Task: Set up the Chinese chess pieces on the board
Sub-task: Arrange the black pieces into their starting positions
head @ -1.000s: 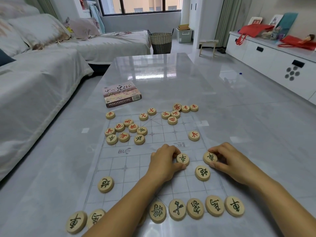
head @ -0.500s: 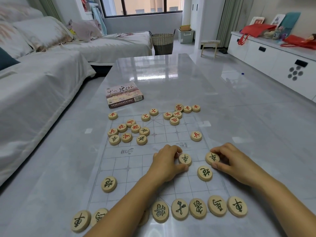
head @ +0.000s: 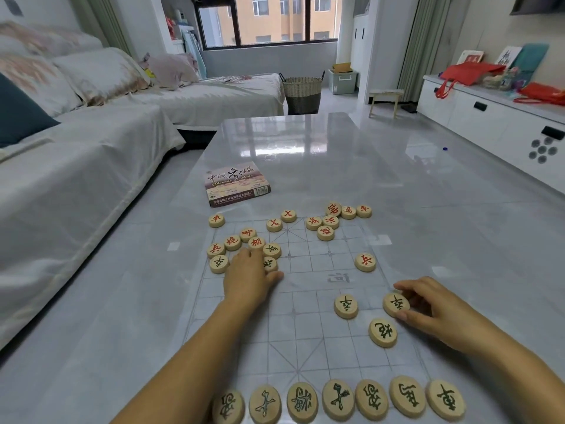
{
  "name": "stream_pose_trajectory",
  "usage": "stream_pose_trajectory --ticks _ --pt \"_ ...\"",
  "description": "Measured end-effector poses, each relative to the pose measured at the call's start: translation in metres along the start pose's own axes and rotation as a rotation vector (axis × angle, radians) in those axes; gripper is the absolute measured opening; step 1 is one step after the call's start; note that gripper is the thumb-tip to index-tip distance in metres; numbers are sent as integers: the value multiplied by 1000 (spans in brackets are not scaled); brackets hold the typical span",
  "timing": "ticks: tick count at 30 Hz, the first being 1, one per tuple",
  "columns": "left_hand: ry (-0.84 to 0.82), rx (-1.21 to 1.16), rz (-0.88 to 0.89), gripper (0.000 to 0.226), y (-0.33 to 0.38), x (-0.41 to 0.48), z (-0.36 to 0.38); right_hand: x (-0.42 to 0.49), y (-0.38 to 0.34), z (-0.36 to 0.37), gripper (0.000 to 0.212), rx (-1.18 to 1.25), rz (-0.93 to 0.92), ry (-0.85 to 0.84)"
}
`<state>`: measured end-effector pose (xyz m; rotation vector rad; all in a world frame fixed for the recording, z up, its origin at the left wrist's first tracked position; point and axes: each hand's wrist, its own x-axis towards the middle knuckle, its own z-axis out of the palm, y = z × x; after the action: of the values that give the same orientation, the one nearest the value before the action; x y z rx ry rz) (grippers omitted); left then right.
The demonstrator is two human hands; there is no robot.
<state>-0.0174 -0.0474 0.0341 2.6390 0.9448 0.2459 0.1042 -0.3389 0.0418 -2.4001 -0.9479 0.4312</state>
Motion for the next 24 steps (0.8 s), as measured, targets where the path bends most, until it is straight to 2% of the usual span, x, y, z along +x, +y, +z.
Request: stream_pose_trajectory --ticks 3,8,14,18,24 --pt "-47 -81 36 45 1 1 -5 -2 -2 -6 48 21 25 10" --pt "-271 -106 182 42 -13 -21 -17 3 -27 -15 34 75 -28 221" --pt "-423 -151 287 42 -45 -35 -35 60 -112 23 37 -82 -213 35" --pt "-440 -244 255 42 -67 -33 -44 117 -162 60 45 -195 -150 -43" --pt "-439 -346 225 42 -73 -33 -43 150 -176 90 37 -352 -30 -33"
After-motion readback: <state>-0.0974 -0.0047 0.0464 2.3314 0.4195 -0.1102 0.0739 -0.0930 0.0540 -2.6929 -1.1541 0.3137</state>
